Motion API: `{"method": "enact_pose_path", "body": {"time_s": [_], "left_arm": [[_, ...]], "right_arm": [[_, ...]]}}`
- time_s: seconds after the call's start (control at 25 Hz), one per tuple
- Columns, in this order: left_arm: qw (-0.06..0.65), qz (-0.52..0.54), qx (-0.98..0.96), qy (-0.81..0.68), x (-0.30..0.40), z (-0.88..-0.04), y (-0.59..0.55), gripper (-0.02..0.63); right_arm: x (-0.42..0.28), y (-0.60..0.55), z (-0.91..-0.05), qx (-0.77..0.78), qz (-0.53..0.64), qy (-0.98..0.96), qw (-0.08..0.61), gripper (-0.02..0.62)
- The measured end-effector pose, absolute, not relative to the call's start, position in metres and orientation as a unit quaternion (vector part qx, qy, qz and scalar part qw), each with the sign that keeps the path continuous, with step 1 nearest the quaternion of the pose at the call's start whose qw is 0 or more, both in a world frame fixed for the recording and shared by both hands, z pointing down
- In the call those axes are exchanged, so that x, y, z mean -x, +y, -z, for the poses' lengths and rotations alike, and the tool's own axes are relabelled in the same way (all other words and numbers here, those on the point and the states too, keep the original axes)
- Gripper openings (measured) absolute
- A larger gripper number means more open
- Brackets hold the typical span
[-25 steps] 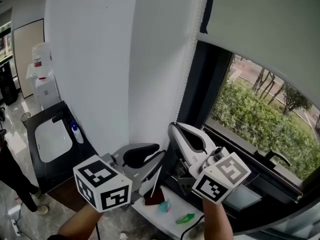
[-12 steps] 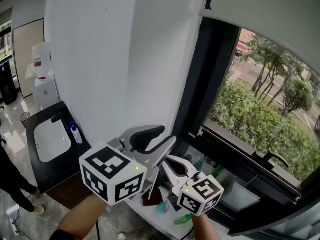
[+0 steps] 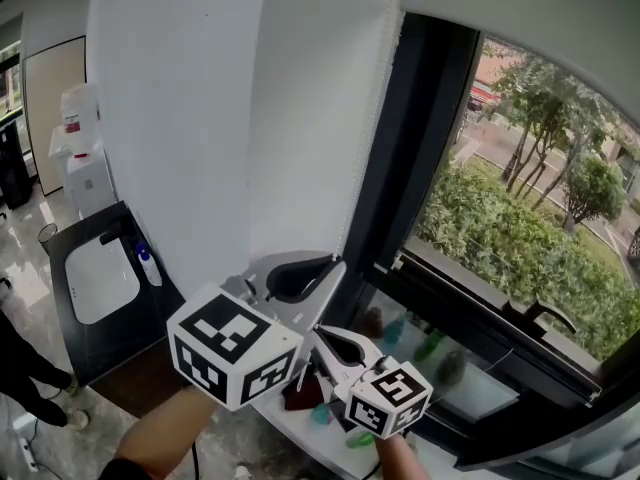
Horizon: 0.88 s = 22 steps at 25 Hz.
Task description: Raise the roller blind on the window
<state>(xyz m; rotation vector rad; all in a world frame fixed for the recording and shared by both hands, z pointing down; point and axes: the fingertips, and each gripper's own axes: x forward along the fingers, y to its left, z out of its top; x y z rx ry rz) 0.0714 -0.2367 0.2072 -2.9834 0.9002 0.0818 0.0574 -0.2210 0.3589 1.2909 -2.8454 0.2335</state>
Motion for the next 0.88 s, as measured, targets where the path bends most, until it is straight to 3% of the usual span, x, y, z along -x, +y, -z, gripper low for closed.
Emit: {"method": "enact_pose_path", "body": {"time_s": [0.32, 0.6, 0.88], "left_arm": [[0.025, -0.007, 0.955, 0.296, -0.071, -0.210, -0.235, 0.014], [0.001, 0.026, 0.957, 0.289, -0.072, -0.244, -0.232, 0.012], [-0.009, 0.046, 0.954, 0.295, -0.069, -0.277, -0.226, 0.012]], "right_arm": [[-0.068, -0.219, -0.352, -0.379, -0.100, -0.920, 0.031, 0.014], [-0.105, -0.218, -0.262, -0.376, -0.108, -0.913, -0.119, 0.054], [-0.086, -0.218, -0.187, -0.357, -0.033, -0.925, -0.129, 0.049]]}}
